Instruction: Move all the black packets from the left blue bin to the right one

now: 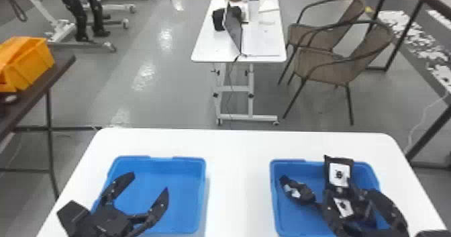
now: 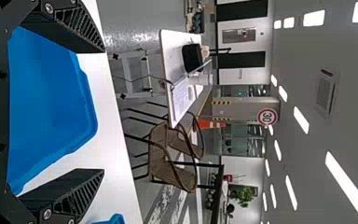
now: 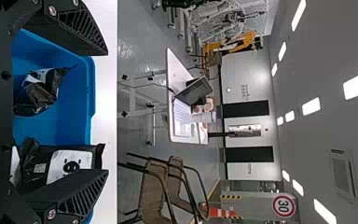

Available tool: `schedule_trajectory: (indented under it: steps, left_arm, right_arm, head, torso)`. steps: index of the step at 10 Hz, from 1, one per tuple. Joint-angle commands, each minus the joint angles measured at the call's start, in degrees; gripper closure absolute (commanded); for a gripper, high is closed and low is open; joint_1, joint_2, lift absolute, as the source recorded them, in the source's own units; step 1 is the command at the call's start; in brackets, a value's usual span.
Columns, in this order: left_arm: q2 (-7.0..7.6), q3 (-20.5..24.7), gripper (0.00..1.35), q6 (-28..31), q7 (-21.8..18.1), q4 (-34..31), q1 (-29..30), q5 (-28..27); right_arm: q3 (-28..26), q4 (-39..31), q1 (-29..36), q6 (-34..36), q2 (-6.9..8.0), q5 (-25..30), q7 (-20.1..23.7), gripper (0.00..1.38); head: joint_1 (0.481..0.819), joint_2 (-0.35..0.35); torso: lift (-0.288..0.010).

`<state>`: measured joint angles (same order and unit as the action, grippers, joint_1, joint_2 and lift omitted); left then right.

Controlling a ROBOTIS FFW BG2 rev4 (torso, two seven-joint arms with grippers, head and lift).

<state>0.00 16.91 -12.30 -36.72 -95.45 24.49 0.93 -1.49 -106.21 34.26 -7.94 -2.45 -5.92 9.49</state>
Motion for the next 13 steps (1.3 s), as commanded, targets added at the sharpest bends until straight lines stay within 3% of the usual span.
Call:
schedule_trajectory:
  steps: [1, 13]
  left_arm:
    - [-0.15, -0.74, 0.11, -2.81, 1.12, 0.18, 1.26, -0.14]
    - [-0.15, -1.09, 0.11, -0.53, 1.91, -1.05, 2.58, -1.28]
  right_arm:
    - [0.09, -1.20, 1.95, -0.06, 0.25, 0.47, 0.00, 0.12]
    - [0.09, -1.72, 2.92, 0.73, -0.28, -0.67, 0.09, 0.12]
  head:
    - [0.695, 0.067]
    - [0.695, 0.064]
  torso:
    - [0.000]
    - [0.000]
